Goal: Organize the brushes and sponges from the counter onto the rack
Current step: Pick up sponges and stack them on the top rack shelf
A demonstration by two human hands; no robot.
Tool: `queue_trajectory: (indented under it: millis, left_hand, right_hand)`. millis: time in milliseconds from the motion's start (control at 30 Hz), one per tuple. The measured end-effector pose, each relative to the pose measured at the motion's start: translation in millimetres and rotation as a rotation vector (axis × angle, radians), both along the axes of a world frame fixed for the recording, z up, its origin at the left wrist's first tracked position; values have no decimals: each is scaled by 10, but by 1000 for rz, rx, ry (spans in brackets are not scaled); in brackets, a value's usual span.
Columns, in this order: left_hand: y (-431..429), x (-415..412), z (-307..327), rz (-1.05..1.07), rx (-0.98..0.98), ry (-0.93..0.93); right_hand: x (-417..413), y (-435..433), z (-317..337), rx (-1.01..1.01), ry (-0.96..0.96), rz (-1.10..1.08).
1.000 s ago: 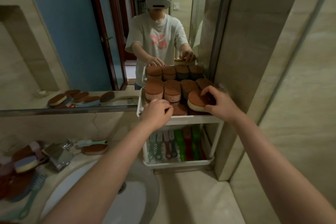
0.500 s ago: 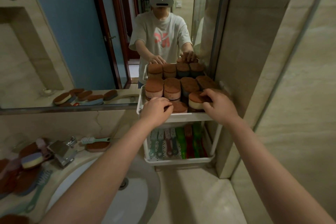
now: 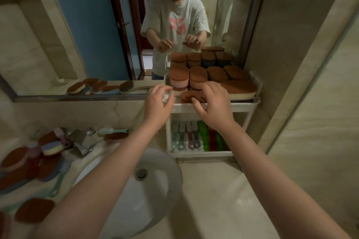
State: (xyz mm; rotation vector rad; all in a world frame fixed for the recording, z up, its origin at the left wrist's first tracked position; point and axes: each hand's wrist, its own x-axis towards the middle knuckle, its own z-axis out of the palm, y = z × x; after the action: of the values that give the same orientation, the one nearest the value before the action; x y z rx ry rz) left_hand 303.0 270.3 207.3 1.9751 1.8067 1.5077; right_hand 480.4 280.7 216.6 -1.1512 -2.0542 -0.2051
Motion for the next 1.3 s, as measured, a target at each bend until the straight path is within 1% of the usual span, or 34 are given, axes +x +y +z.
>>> queue_trajectory:
  millis: [67,133,267,467,567,733,867,967,1067,1167,1300]
  left_hand:
    - [-143,-261,-67,29,-19,-33]
    - [-298,-576,-174,75,-53,-57]
    - [-660,-1295,-446,175,-146,-60]
    - [-1328,-2383,-899,300,-283,-106]
    - [-1690,-2880,-1158,387,-386,-136]
    - [-2261,-3518,-1518,476,-539,-181]
    - [-2571,-3799,-1786,515,-619,-208]
    - [-2677,-3896,-1975,486,-730,-166]
    - [-2714,-3940,-2124,420,-820,-142]
    - [-2683,-3937,-2196,332,-875,-65]
    - [-2497,-3932,-2193,230,-955,143]
  right_hand:
    - [-294,-121,-37,-15,13,43]
    - [-631,-235,-111,-81,26,88]
    - [-1371,-467,-333,-339,99,184]
    - [-2439,-875,-714,-692,109,314]
    - [-2931,-1067,-971,-806,28,363]
    - [-3569,-1406,-1430,-983,-187,353]
    - [-3877,-1676,-1715,-1080,-413,299]
    - [-3984,-1881,-1945,-1138,-501,206]
    - [-4030,-2063,-2174,-1112,-600,129]
    - [-4036,-2156,-2300,-1074,-609,91]
    - [-4017,-2039,-2281,-1095,-613,87]
